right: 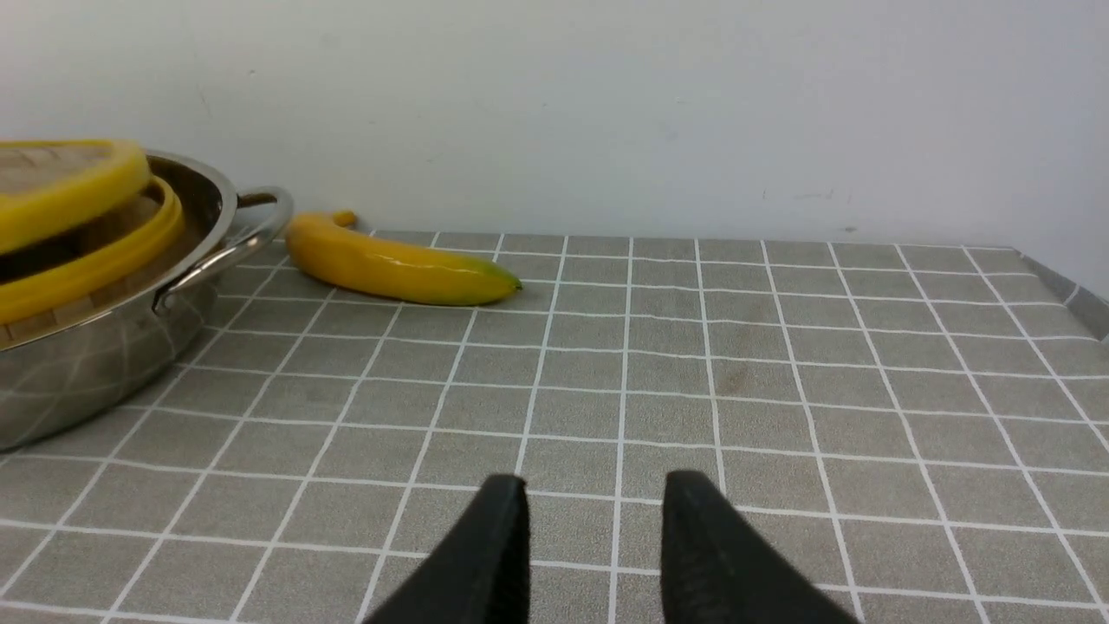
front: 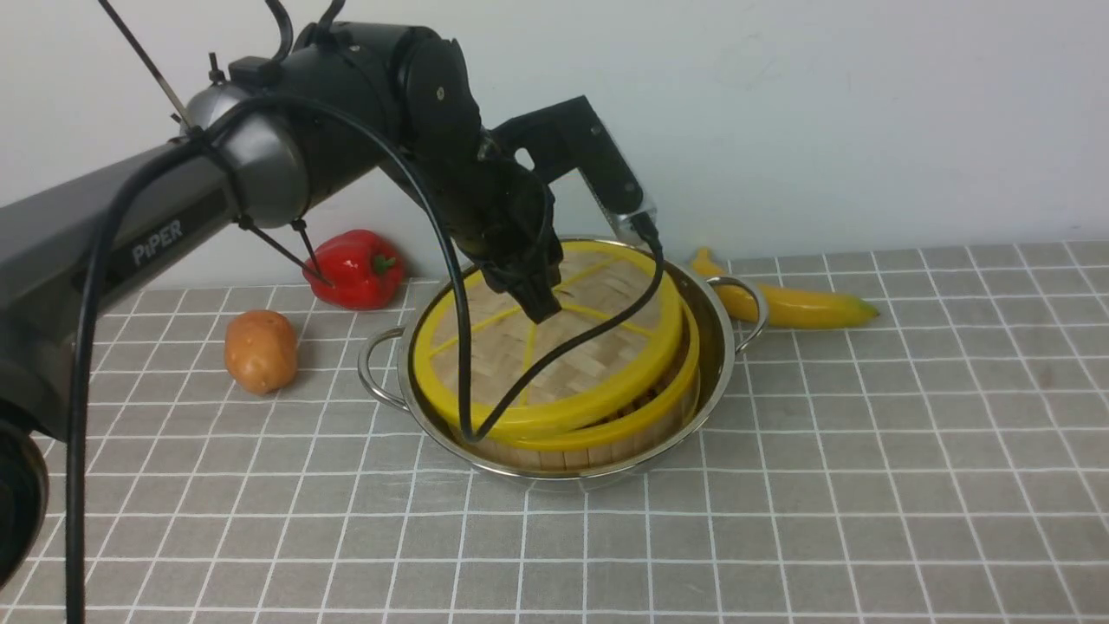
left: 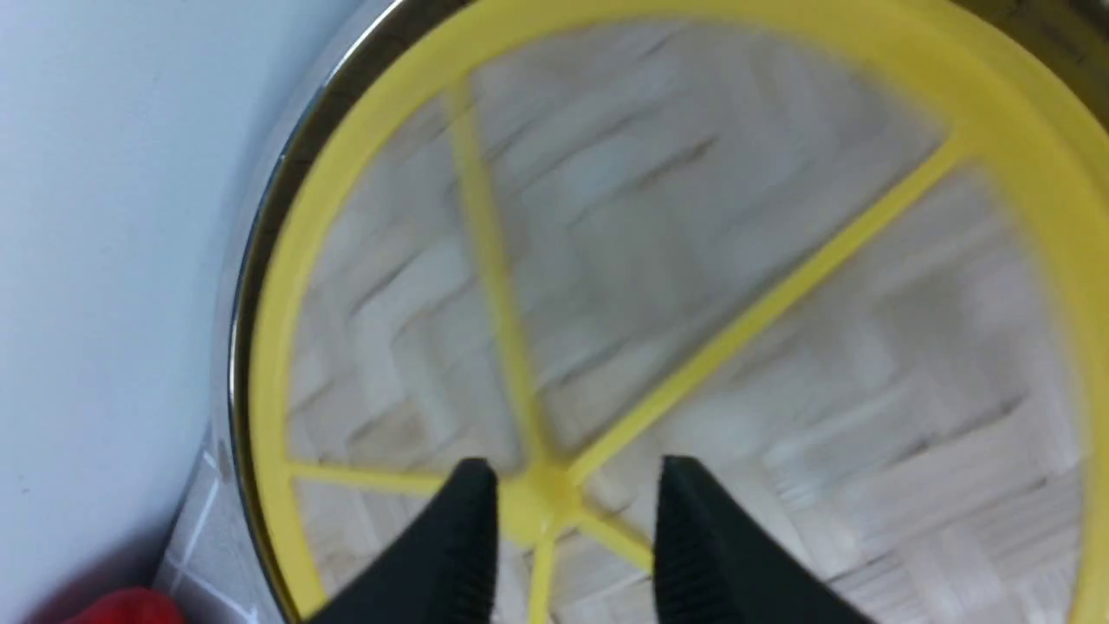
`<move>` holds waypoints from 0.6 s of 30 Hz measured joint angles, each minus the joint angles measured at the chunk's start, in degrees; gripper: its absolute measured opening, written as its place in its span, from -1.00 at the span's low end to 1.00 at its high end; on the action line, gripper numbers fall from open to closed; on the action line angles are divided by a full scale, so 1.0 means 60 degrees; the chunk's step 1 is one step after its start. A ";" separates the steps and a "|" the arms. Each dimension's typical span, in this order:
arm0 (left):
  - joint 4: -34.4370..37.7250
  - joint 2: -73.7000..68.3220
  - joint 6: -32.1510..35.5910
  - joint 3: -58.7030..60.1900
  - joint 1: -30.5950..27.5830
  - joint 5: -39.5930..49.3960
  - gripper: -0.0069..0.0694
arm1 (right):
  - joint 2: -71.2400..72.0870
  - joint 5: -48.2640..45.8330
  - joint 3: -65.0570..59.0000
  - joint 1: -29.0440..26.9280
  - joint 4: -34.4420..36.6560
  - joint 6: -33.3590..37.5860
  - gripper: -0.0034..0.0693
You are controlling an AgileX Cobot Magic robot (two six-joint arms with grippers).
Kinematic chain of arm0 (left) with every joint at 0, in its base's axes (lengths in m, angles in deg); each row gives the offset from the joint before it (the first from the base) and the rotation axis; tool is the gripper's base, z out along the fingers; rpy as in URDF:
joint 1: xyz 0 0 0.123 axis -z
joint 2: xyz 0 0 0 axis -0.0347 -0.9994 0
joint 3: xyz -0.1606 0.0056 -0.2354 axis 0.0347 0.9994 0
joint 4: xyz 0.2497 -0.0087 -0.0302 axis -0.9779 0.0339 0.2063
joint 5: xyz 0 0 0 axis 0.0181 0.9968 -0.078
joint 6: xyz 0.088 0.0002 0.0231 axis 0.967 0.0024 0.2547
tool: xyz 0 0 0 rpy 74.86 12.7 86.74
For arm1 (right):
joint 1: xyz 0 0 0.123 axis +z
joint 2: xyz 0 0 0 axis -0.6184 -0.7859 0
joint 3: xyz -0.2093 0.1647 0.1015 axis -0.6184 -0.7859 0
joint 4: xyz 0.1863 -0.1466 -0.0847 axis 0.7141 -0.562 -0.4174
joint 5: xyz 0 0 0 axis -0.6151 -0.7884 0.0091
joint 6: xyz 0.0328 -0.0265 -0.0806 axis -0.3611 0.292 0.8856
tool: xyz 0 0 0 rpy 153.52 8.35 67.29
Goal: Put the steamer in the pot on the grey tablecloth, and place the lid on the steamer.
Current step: 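Place the yellow bamboo steamer lid onto the steamer in the pot with the left gripper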
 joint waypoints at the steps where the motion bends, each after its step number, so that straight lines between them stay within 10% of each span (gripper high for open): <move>1: 0.0000 0.0000 0.0007 0.0000 0.0000 0.0000 -0.10 | 0.0000 0.0000 0.0000 0.0000 0.0000 0.0000 -0.24; 18: -0.0091 -0.0212 -0.1343 -0.0011 -0.0074 -0.0676 0.09 | 0.0000 0.0000 0.0000 0.0000 0.0000 0.0000 -0.24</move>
